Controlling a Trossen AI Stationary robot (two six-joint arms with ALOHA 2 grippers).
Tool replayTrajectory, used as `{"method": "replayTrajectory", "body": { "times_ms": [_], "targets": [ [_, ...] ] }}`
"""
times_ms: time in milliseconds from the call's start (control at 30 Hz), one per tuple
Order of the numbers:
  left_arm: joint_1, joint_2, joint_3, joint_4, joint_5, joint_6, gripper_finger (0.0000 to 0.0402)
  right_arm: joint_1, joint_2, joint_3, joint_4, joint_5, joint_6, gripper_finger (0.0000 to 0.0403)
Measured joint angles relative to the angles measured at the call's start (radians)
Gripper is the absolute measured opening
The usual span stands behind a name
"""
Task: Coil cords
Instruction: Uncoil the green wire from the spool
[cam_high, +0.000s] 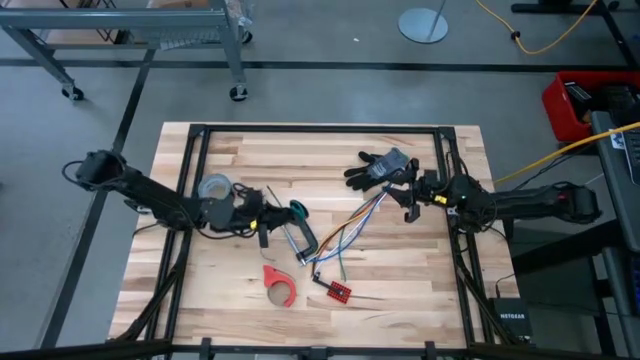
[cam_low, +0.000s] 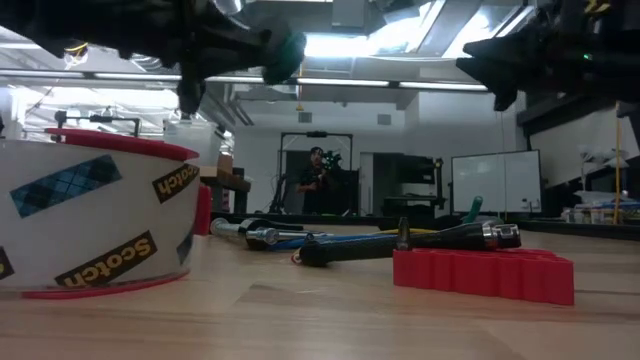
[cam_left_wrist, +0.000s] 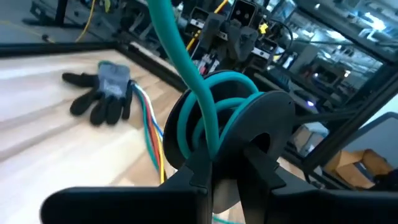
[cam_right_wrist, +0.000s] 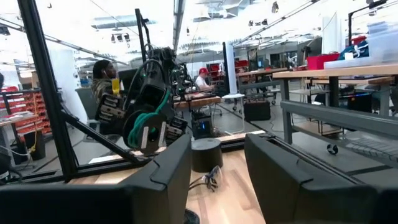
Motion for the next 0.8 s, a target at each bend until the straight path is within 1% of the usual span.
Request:
{"method": "replayTrajectory", "body": {
  "times_ms": [67,167,300,400,533,600,667,800],
  "targets": [
    [0.019,0.024,0.000,0.054,0.031,0.001,0.0034,0.000,0.063,0.052,-0.009,0.000,-0.007,0.0156],
    [0.044,0.061,0.000,0.124,0.116,-0.001,0.0034,0.000,0.171,0.140,-0.012,0.000,-0.039,0.0156],
    [0.057,0.098,0.026,0.139,0.206,-0.023,0.0034,0.000,0.325,0.279,-0.020,-0.001,-0.108,0.0156],
    [0.058,0.118,0.047,0.140,0.245,-0.025,0.0037,0.000,0.417,0.393,-0.085,-0.004,-0.136,0.0156],
    [0.058,0.119,0.065,0.136,0.267,0.002,0.0035,0.000,0.513,0.543,-0.222,-0.021,-0.137,0.0156],
    [0.058,0.118,0.065,0.133,0.267,0.019,0.0036,0.000,0.550,0.610,-0.313,-0.078,-0.121,0.0156],
    [0.058,0.118,0.065,0.125,0.266,0.037,0.0039,0.000,0.576,0.665,-0.401,-0.160,-0.082,0.0156],
    [0.068,0.118,0.064,0.106,0.266,0.088,0.0041,0.000,0.602,0.742,-0.549,-0.306,-0.020,0.0156]
  ]
}}
